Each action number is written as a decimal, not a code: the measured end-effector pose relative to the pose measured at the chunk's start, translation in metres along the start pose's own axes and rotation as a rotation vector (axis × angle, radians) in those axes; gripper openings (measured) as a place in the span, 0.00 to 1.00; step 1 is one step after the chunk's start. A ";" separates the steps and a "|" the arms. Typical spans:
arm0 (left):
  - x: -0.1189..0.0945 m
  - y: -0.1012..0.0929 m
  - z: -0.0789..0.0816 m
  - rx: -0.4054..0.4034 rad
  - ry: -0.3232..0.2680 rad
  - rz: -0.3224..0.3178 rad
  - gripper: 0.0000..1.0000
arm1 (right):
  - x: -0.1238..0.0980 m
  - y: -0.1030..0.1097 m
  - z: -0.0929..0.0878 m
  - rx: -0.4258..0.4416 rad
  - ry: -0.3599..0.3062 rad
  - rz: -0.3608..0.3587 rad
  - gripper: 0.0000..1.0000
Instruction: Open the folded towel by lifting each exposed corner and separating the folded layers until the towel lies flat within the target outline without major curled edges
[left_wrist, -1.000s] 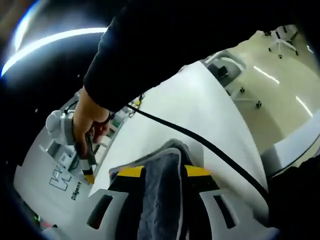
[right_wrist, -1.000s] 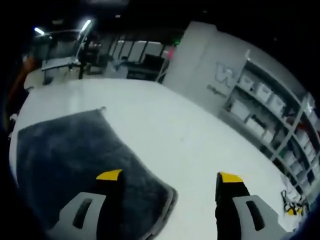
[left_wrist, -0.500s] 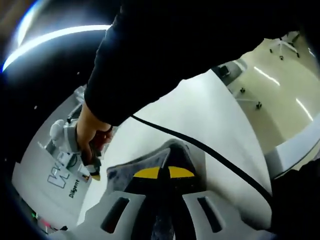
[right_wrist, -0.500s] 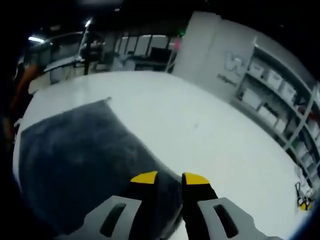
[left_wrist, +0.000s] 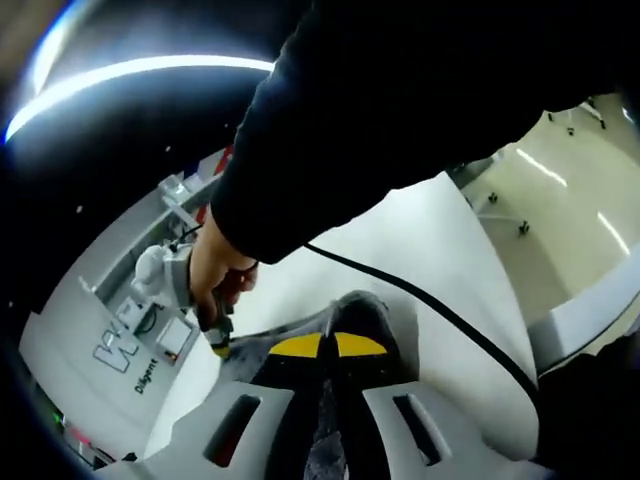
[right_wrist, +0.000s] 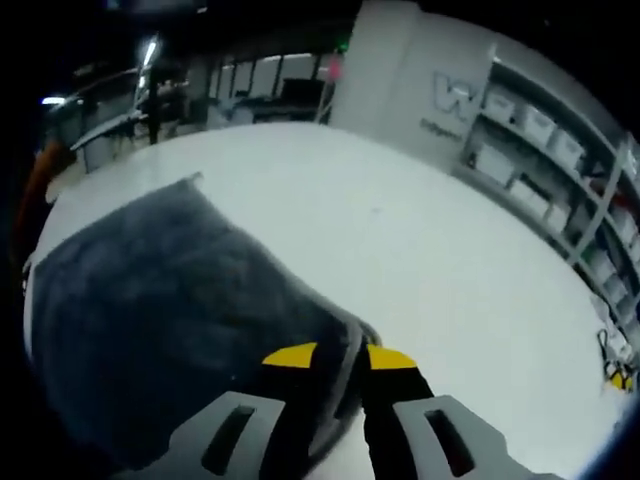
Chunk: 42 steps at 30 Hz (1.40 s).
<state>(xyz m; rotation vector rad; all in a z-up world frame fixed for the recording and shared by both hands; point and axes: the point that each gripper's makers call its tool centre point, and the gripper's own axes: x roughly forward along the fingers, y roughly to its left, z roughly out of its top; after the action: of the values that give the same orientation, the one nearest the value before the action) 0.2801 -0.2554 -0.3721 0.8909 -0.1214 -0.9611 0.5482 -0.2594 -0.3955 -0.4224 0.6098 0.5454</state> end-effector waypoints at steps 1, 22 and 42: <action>0.000 0.000 0.000 -0.001 -0.001 -0.001 0.02 | 0.000 0.000 0.000 -0.006 0.001 -0.006 0.05; -0.021 0.019 0.007 -0.103 -0.056 0.014 0.01 | -0.017 0.006 0.026 0.000 -0.006 -0.010 0.00; -0.085 0.085 -0.032 -0.368 -0.082 0.101 0.01 | -0.016 0.033 0.083 -0.032 0.110 -0.099 0.00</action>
<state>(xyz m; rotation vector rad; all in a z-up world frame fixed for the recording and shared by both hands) 0.3005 -0.1503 -0.3091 0.5027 -0.0561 -0.8891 0.5527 -0.1964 -0.3309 -0.5127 0.6825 0.4397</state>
